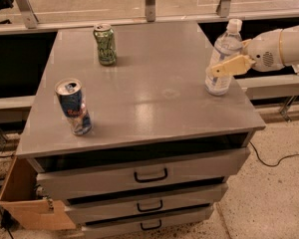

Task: Move blue plastic bottle near green can

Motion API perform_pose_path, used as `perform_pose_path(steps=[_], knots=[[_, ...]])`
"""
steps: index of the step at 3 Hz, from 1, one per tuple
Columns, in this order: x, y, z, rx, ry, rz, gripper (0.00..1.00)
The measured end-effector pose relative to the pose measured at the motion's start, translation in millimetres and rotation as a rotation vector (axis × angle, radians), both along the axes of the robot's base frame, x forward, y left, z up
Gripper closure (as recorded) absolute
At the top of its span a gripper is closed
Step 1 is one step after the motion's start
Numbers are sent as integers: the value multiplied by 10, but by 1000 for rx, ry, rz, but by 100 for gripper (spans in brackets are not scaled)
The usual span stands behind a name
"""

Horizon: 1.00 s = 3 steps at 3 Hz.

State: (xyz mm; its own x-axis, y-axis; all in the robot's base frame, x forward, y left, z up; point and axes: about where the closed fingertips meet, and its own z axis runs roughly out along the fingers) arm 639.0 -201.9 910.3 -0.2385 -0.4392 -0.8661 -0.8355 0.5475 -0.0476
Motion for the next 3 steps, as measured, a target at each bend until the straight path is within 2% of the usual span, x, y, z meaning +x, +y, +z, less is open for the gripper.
perform_pose_path(steps=[1, 2, 3], knots=[[0, -6, 21, 17, -9, -6, 62], [10, -104, 251, 27, -62, -21, 87], [51, -279, 698, 14, -154, -38, 100]])
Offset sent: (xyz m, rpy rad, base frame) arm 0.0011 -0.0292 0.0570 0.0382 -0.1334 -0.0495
